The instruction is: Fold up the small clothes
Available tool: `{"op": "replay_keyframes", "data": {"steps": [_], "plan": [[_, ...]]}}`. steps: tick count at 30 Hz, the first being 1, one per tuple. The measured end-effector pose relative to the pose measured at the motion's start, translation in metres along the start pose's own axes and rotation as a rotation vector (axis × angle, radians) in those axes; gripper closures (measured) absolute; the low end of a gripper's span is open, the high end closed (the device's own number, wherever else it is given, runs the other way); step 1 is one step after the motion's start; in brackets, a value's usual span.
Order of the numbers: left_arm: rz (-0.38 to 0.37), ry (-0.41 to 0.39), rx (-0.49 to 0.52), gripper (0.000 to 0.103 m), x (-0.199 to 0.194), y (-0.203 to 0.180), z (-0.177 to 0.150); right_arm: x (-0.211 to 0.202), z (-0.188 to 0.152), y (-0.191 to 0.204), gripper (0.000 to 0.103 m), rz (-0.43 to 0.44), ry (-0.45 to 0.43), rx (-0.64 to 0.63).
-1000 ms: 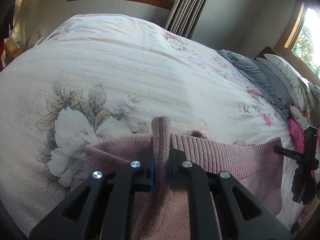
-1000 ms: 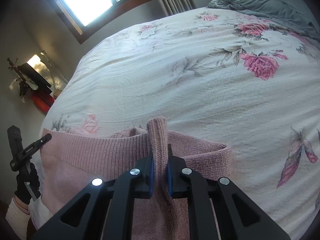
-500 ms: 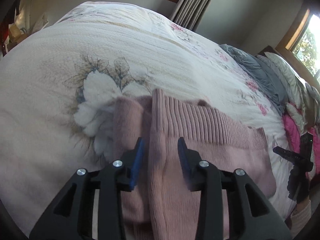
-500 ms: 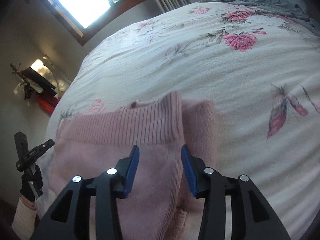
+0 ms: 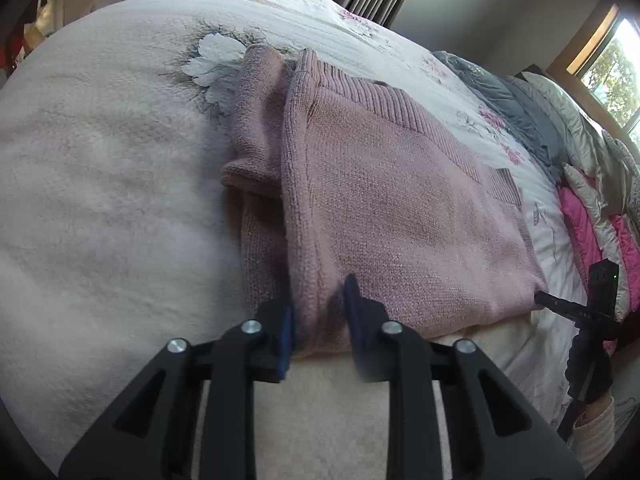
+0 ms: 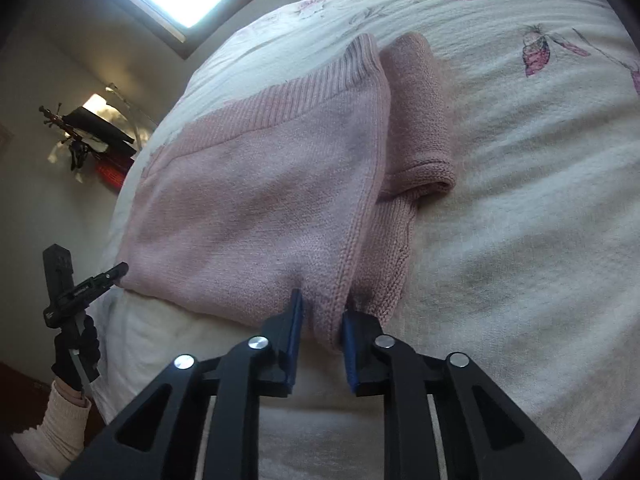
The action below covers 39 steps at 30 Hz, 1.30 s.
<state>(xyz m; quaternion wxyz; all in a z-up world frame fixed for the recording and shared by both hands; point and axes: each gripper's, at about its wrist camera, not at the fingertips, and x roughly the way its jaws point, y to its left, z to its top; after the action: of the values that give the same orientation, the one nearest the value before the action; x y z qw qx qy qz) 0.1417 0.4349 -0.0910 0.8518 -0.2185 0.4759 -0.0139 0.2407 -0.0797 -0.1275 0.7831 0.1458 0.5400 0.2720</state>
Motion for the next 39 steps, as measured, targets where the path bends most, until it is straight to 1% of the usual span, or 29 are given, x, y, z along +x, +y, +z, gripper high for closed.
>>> {"op": "replay_keyframes", "data": {"steps": [1,3,5,6,9,14,15,17,18,19,20,21,22,23,25,27,31,35,37,39], "plan": [[0.001,0.004,0.002,0.086,-0.001,0.001,0.000,-0.005,0.001,0.002,0.090,-0.004,0.000,0.001],[0.026,0.024,0.026,0.088,0.001,0.002,-0.001,-0.012,0.000,0.005,0.093,-0.048,0.009,-0.022],[0.035,0.038,0.041,0.090,0.007,0.005,-0.001,-0.007,-0.003,0.002,0.095,-0.113,0.040,-0.035],[0.035,0.038,0.045,0.090,0.008,0.006,-0.001,-0.003,-0.006,-0.001,0.095,-0.126,0.058,-0.028],[0.034,0.033,0.056,0.090,0.011,0.008,-0.002,0.008,-0.011,-0.007,0.095,-0.127,0.068,-0.015],[0.049,0.034,0.076,0.087,0.009,0.004,-0.001,0.013,-0.008,-0.007,0.094,-0.136,0.076,-0.020],[0.054,0.039,0.074,0.087,0.007,0.002,0.000,0.012,-0.008,-0.006,0.093,-0.130,0.078,-0.017],[0.068,0.028,0.074,0.075,0.000,-0.005,0.005,0.003,-0.004,-0.003,0.087,-0.108,0.064,-0.010],[0.077,0.002,0.089,0.072,-0.007,-0.011,0.007,-0.002,-0.004,-0.003,0.077,-0.104,0.050,-0.011],[0.085,-0.028,0.115,0.069,-0.014,-0.018,0.009,-0.008,-0.002,-0.002,0.059,-0.099,0.033,-0.008],[0.096,-0.052,0.143,0.066,-0.020,-0.025,0.012,-0.014,0.002,-0.002,0.051,-0.089,0.012,0.002],[0.098,-0.075,0.165,0.063,-0.024,-0.034,0.016,-0.019,0.005,-0.003,0.046,-0.075,-0.003,0.012],[0.086,-0.088,0.176,0.058,-0.026,-0.041,0.020,-0.022,0.009,-0.006,0.046,-0.060,-0.010,0.025],[0.065,-0.096,0.182,0.056,-0.027,-0.048,0.025,-0.023,0.013,-0.009,0.046,-0.051,-0.015,0.042],[0.045,-0.105,0.193,0.056,-0.023,-0.062,0.035,-0.020,0.020,-0.015,0.046,-0.046,-0.014,0.070],[0.021,-0.096,0.200,0.056,-0.011,-0.074,0.043,-0.013,0.026,-0.023,0.046,-0.018,-0.003,0.106],[-0.010,-0.039,0.170,0.056,0.027,-0.087,0.053,0.004,0.028,-0.043,0.046,0.037,0.022,0.189],[0.012,-0.006,0.182,0.056,0.056,-0.090,0.057,0.018,0.030,-0.056,0.048,0.123,0.020,0.258],[0.009,0.003,0.169,0.056,0.064,-0.087,0.059,0.025,0.034,-0.061,0.049,0.168,0.020,0.282],[0.001,0.005,0.155,0.056,0.068,-0.084,0.060,0.032,0.039,-0.062,0.050,0.187,0.024,0.289]]}}
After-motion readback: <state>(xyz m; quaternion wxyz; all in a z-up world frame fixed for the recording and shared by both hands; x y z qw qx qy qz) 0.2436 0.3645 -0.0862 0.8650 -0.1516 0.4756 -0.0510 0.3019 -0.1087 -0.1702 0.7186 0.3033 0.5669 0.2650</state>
